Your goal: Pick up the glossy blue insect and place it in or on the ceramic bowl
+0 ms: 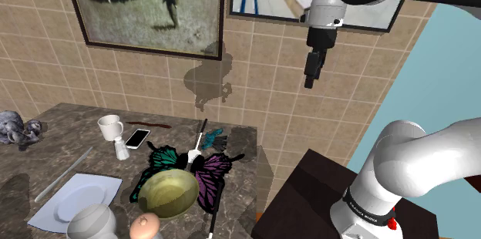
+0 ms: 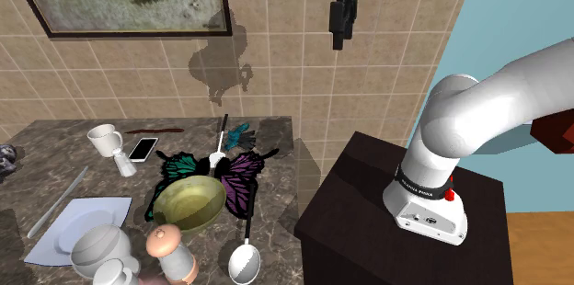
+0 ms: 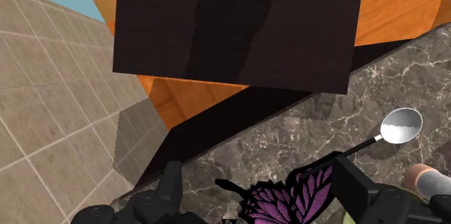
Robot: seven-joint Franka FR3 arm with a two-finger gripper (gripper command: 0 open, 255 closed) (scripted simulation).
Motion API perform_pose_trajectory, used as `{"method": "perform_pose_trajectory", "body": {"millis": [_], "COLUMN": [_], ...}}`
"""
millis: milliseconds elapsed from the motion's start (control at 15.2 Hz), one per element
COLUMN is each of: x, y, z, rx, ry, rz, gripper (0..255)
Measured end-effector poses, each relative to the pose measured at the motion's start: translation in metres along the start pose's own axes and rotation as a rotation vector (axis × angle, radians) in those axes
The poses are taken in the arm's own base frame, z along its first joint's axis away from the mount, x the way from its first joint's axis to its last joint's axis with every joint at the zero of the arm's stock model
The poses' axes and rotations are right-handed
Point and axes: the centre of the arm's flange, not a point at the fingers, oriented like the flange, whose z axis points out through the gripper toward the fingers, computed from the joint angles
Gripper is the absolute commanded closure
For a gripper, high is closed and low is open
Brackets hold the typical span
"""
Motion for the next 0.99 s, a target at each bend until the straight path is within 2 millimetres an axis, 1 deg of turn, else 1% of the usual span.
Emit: {"method": "perform_pose_trajectory", "body": {"millis": [66,198,264,462,594,726,792,990], "x": [0.000,0.013,0.024,0.053,0.074,0.096,0.104,0.135], "y": [0.000,0.000,0.000,0.003,-0.001,-0.002,0.001,-0.002], "z": [0.000,0.010,0.015,0.040,0.055,0.071,0.080,0.103], "rx": [0.000,-0.005,-0.009,-0.021,-0.030,-0.038,-0.043,-0.056], "ry": [0.000,-0.002,-0.003,-0.007,-0.008,-0.010,-0.011,-0.014], "rz": [0.000,-0.009,-0.016,-0.037,-0.052,-0.067,-0.075,-0.097], "gripper": [0,0,0,0,0,0,0,0]}}
